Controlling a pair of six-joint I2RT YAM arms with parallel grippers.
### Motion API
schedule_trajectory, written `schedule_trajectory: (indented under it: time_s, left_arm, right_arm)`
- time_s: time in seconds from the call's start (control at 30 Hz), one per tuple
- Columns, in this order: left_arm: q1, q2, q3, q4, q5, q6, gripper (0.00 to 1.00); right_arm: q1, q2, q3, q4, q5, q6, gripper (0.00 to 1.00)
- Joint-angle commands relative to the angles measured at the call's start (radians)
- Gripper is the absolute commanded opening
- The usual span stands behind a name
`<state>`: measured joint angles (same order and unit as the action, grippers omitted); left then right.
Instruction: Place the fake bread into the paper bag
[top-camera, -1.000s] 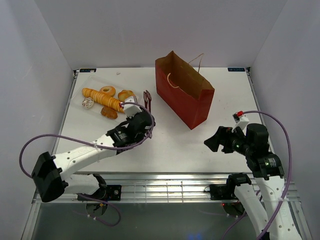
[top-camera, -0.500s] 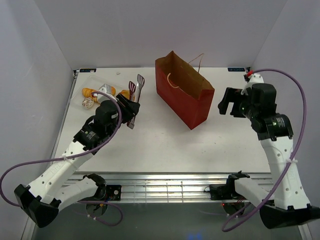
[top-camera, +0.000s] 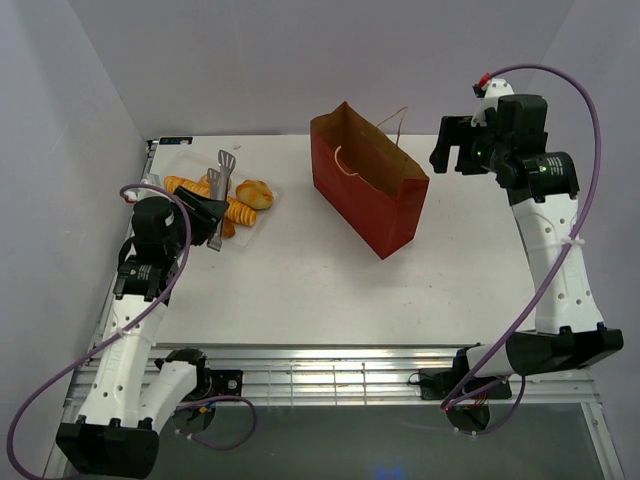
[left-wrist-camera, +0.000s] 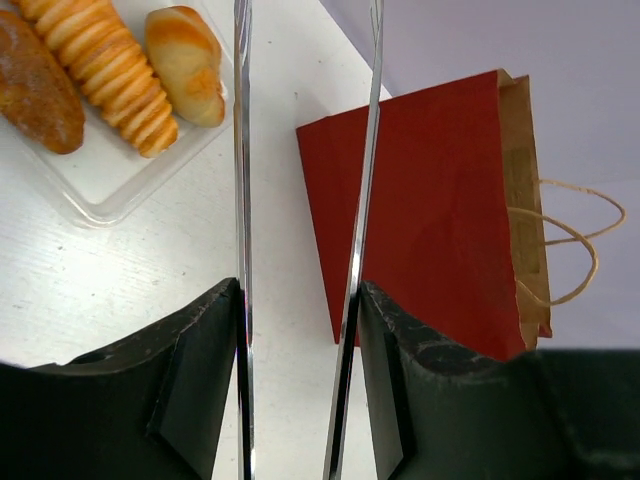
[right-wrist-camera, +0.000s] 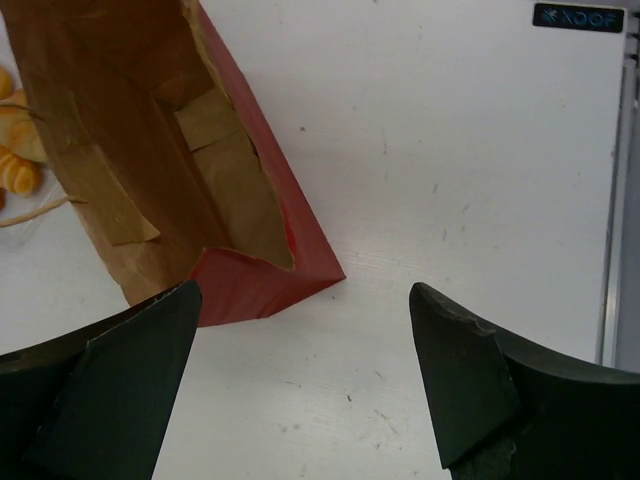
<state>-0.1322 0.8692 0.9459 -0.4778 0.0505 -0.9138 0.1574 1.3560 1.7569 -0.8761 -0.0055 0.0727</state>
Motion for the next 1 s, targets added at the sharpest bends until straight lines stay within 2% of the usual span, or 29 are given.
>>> schedule_trajectory:
  time_s: [0.0, 0.2, 0.3, 0.37, 0.43, 0.53, 0.77, 0.97]
  left_arm:
    - [0.116, -0.036, -0.038, -0.013, 0.178, 0.000, 0.59]
    - [0.239, -0.041, -0.085, 0.005, 0.255, -0.014, 0.59]
    - [0.269, -0.029, -0.113, 0.042, 0.285, -0.034, 0.59]
    - [0.278, -0.021, -0.140, 0.076, 0.305, -0.048, 0.59]
    - [0.292, -0.013, -0.159, 0.090, 0.316, -0.059, 0.59]
    - [0.312, 0.001, -0.167, 0.097, 0.310, -0.054, 0.59]
    - [0.430, 0.070, -0.206, 0.153, 0.422, -0.071, 0.58]
    - [0.499, 0.111, -0.214, 0.151, 0.442, -0.054, 0.58]
  right_arm:
    - [0.002, 0.087, 0.116, 0.017, -0.160, -0.060, 0.90]
    - [0.002, 0.256, 0.275, -0.032, -0.345, -0.129, 0.90]
    - [0.002, 0.327, 0.285, -0.046, -0.425, -0.137, 0.97]
    - [0.002, 0.344, 0.259, -0.025, -0.422, -0.139, 1.00]
    - [0.002, 0.345, 0.213, -0.005, -0.433, -0.143, 0.95]
    - [0.004, 0.338, 0.159, 0.040, -0.452, -0.145, 0.95]
    - [0.007, 0.376, 0.190, 0.023, -0.467, -0.143, 0.91]
    - [0.021, 0.367, 0.193, 0.026, -0.464, -0.131, 0.91]
